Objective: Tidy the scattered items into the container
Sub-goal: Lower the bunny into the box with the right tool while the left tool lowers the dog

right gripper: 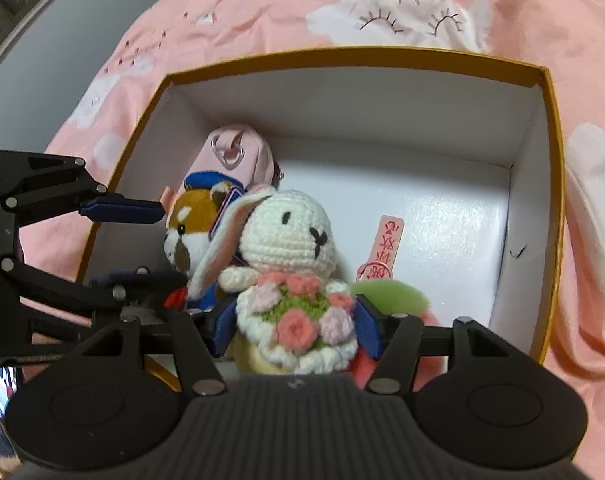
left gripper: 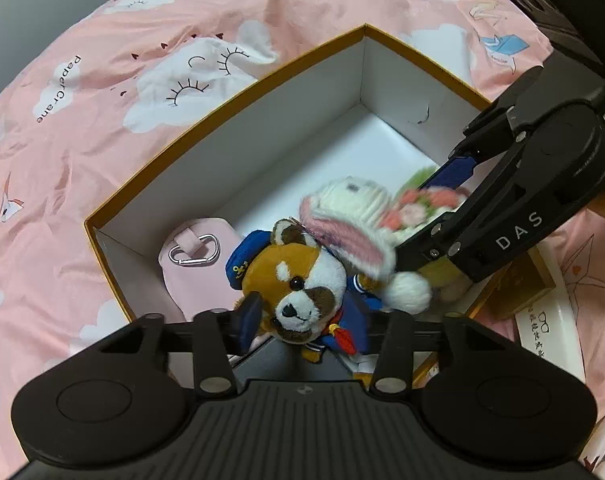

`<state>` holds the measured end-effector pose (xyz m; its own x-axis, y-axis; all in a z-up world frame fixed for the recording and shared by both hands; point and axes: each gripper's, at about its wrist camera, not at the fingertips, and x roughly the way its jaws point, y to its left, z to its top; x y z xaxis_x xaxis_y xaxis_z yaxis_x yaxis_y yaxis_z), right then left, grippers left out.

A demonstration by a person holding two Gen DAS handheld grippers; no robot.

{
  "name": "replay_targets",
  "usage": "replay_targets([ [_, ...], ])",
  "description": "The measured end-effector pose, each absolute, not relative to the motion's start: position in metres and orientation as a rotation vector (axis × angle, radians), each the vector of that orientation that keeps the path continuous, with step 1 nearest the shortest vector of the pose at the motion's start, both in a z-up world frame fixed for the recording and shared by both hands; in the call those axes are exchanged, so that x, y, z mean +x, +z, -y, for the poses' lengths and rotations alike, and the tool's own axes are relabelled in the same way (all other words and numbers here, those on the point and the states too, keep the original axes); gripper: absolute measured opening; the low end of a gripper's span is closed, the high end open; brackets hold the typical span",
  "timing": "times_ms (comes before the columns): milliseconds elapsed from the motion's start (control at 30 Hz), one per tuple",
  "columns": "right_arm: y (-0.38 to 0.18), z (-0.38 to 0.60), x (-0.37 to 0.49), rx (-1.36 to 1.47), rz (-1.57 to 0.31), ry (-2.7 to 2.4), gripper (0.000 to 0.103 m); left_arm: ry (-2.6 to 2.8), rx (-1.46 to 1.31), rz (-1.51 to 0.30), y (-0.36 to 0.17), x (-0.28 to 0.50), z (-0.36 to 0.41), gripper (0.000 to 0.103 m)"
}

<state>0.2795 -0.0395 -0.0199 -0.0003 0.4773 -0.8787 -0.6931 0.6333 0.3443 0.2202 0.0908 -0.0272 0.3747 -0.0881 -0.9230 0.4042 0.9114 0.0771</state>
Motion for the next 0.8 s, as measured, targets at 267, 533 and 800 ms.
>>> replay_targets([
  [267, -0.010, 0.029, 0.287, -0.305, -1.263, 0.977, 0.053, -0.332, 0.251, -1.105, -0.036, 0.222, -0.092, 0.033],
  [533, -0.029, 0.022, 0.289, -0.371, -1.312, 0.961, 0.041, -0.364, 0.347, -1.106, -0.044, 0.223, -0.076, 0.032],
  [800, -0.029, 0.019, 0.290, -0.415, -1.328, 0.954, 0.037, -0.417, 0.356, -1.081, -0.039, 0.227, -0.071, 0.027],
])
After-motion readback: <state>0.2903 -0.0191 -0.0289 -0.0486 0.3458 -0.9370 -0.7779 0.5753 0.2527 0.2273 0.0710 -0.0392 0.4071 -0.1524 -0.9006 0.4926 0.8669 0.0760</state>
